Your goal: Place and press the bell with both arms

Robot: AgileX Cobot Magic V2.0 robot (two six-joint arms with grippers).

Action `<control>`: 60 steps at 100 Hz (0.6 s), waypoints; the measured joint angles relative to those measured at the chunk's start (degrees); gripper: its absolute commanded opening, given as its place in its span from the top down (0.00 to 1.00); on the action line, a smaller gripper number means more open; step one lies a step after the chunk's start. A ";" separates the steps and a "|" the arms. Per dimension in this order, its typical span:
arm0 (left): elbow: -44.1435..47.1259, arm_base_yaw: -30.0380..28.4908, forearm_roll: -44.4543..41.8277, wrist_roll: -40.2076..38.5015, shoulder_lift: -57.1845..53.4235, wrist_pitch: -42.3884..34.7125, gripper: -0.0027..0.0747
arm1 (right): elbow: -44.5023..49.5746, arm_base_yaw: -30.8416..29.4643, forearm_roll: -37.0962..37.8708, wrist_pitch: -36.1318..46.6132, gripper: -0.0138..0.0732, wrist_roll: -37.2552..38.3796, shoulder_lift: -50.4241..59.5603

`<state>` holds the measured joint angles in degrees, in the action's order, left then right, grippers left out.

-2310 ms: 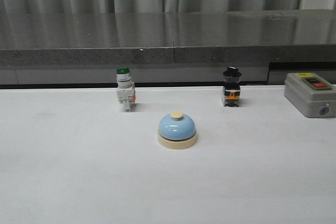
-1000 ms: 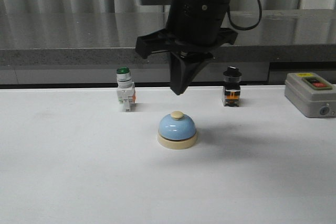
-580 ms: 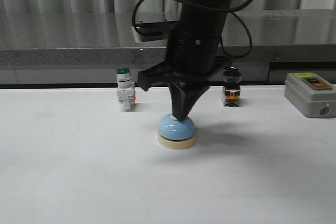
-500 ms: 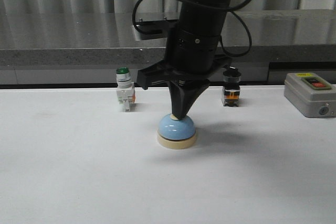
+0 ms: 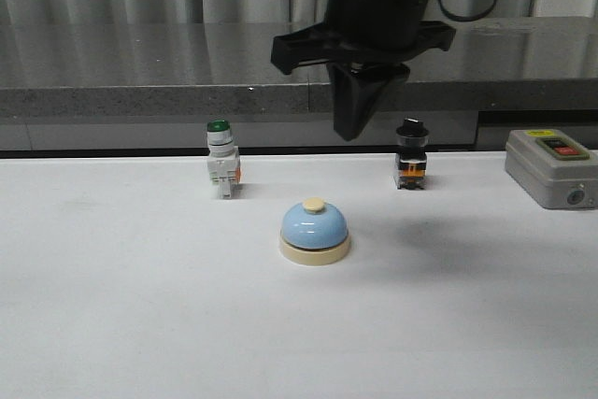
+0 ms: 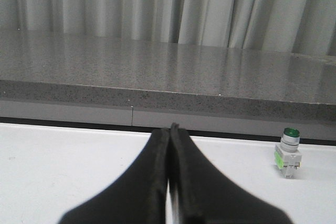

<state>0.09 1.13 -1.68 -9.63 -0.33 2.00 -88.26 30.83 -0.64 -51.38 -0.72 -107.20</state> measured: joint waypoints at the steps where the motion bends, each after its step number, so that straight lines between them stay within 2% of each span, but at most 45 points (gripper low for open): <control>1: 0.00 0.00 0.00 0.00 0.00 0.00 0.99 | 0.10 -0.18 0.00 0.00 0.91 0.01 0.14; 28: 0.00 0.00 0.00 0.00 0.00 0.00 0.99 | 6.44 -5.23 0.00 -0.27 0.91 1.41 6.91; 60: 0.00 0.00 0.00 0.00 0.00 0.00 0.99 | 16.98 -14.67 0.00 0.08 0.91 1.63 17.43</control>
<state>0.09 1.13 -1.68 -9.63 -0.33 2.00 -71.27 16.16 -0.64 -51.30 0.91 -89.77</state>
